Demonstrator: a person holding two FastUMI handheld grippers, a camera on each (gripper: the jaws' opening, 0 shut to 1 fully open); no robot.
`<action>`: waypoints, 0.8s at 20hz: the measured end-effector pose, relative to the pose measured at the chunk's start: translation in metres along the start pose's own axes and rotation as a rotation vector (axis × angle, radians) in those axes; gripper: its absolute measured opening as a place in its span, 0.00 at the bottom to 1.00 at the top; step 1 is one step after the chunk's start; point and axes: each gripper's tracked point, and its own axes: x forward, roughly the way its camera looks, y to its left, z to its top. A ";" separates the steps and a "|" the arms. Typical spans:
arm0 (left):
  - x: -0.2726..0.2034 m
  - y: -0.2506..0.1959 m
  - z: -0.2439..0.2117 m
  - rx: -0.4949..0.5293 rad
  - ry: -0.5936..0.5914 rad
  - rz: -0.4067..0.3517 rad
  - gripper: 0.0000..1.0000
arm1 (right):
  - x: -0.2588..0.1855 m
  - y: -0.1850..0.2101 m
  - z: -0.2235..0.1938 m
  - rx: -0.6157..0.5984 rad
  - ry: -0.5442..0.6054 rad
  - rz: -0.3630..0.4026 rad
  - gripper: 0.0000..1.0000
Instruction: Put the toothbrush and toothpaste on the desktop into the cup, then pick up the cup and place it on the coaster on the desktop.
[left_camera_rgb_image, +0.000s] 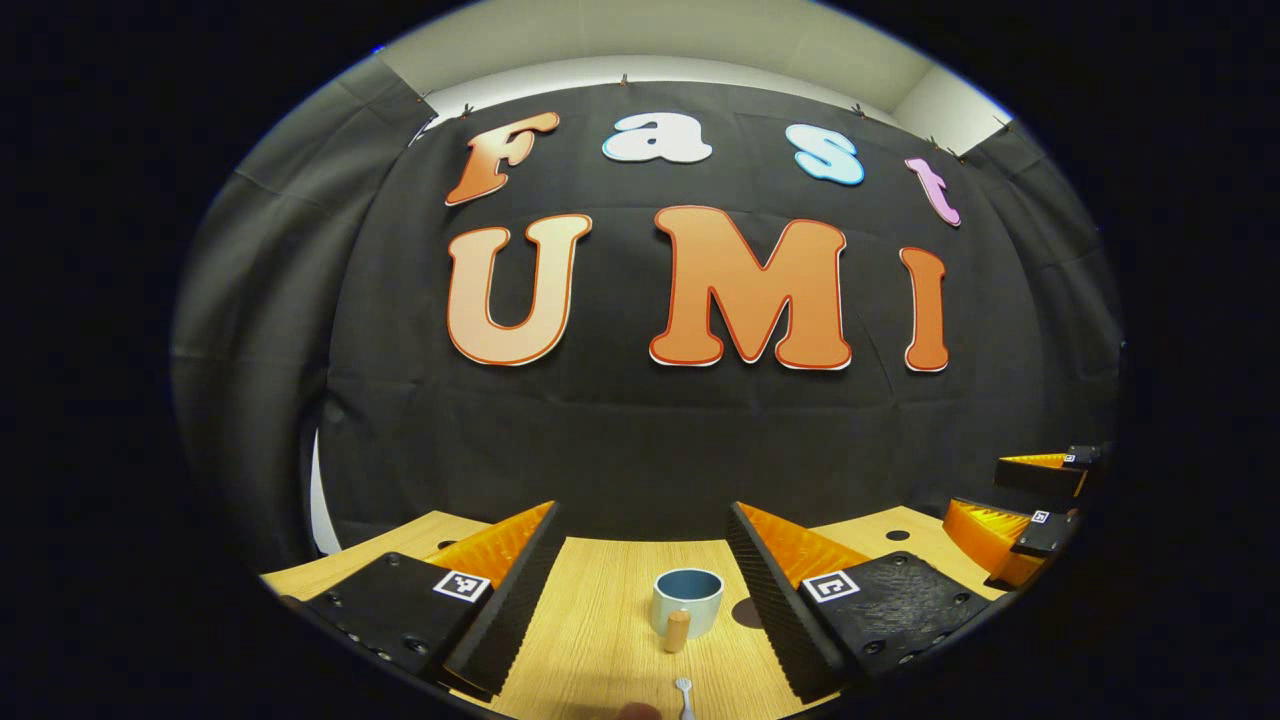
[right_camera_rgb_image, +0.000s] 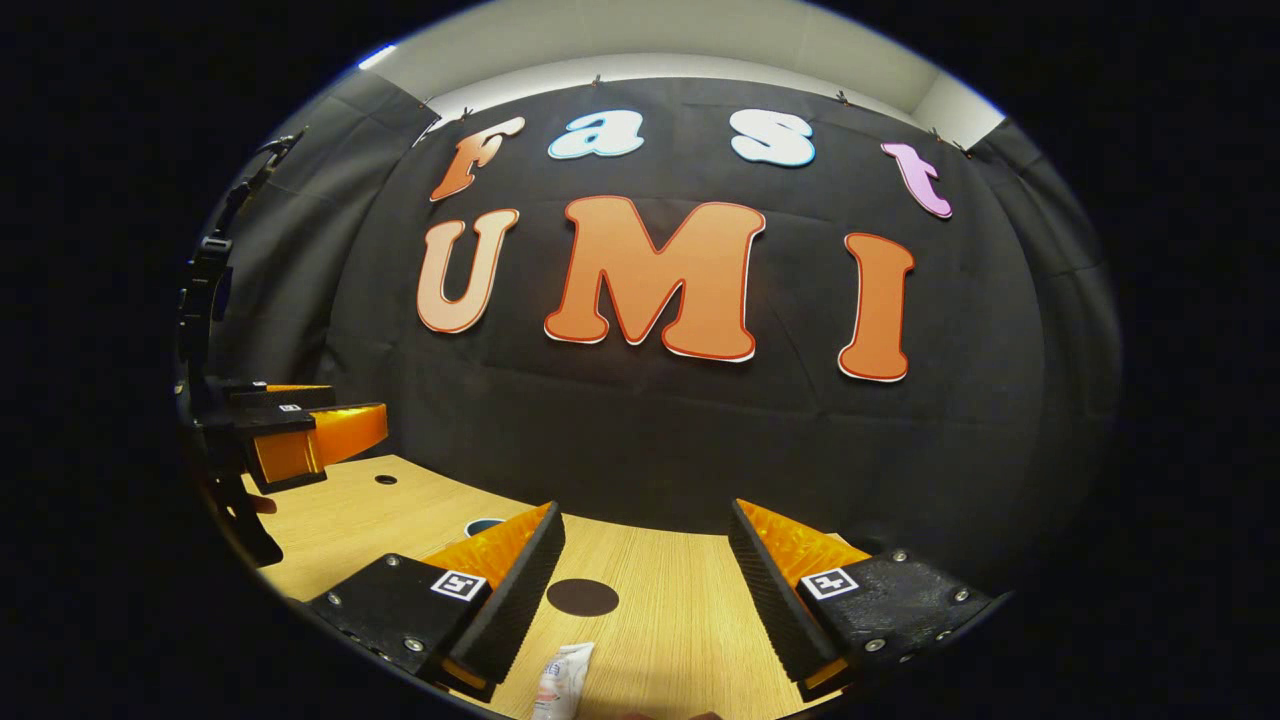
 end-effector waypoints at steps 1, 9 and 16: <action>0.000 -0.001 0.001 0.002 0.001 -0.001 0.97 | 0.000 0.000 0.000 0.002 0.004 -0.003 0.98; 0.007 -0.005 -0.041 0.012 0.135 -0.018 0.98 | -0.001 0.006 -0.040 0.025 0.114 0.023 0.99; 0.001 -0.015 -0.109 0.046 0.362 -0.064 0.98 | 0.000 0.026 -0.092 0.078 0.267 0.097 0.98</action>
